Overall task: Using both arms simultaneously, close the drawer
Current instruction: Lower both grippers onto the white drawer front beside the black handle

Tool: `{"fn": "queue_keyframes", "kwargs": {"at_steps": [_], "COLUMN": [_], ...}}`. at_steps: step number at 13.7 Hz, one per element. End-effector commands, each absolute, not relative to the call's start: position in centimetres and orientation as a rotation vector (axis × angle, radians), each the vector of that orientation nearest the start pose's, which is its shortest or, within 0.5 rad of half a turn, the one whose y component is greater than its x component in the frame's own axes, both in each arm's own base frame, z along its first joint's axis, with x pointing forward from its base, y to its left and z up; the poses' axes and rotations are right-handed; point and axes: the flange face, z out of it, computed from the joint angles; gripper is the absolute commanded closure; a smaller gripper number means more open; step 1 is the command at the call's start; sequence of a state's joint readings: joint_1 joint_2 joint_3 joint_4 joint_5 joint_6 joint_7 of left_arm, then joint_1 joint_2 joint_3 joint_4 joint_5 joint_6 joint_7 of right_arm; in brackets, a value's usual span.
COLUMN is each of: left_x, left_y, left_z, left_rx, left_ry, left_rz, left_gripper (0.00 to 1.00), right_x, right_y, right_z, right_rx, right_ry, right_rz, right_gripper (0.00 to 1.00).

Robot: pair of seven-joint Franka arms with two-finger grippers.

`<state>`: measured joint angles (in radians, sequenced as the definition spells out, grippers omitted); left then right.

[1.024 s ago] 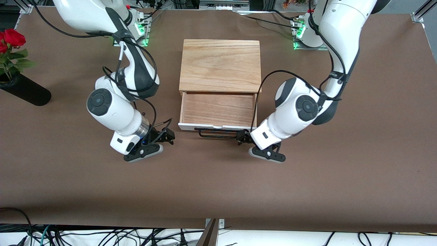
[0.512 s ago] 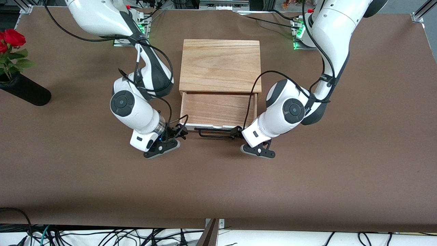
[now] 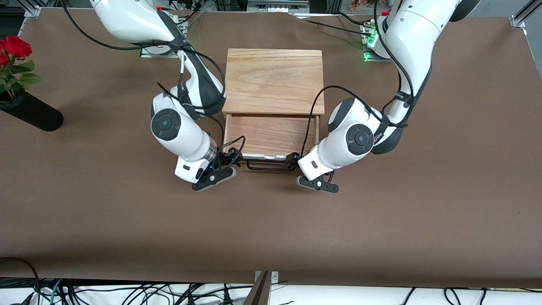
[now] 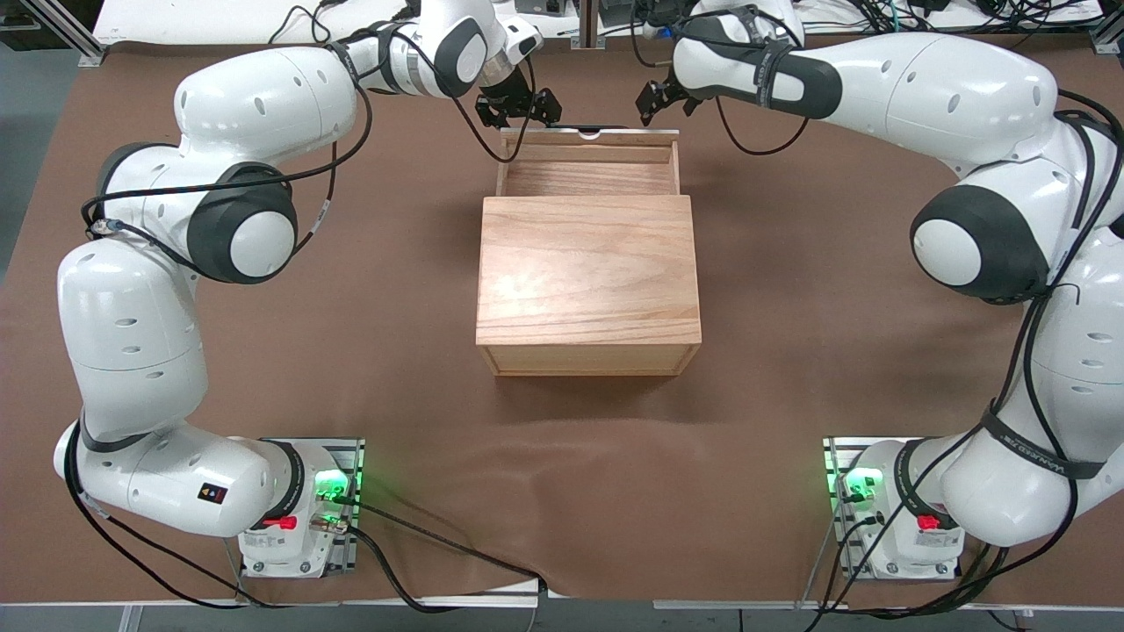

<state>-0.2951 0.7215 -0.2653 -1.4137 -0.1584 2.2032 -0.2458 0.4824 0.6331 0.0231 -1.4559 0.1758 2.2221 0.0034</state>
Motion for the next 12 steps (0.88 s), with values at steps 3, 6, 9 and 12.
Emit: {"fn": "queue_keyframes", "kwargs": {"at_steps": [3,6,9,12], "left_x": [63.1,63.1,62.8,61.8], "left_y": [-36.3,-36.3,-36.5,-36.7], "left_z": [29.4,29.2,29.1,28.8], "left_rx": [-3.439,-3.439,-3.434,-3.406], "left_ry": [0.281,0.281,0.286,0.315], "left_rz": [0.169,0.172,0.193,0.315], "left_gripper": [0.0,0.0,0.0,0.0], "right_x": [62.9,61.8,61.7,60.6], "right_y": [37.0,38.2,38.2,39.1], "right_z": [32.1,31.8,31.6,30.9], "right_rx": [-2.88,-2.879,-2.881,-2.882], "right_ry": [-0.62,-0.655,-0.658,-0.683], "right_rz": [-0.082,-0.035,-0.022,0.003], "right_gripper": [0.0,0.0,0.0,0.0]}}
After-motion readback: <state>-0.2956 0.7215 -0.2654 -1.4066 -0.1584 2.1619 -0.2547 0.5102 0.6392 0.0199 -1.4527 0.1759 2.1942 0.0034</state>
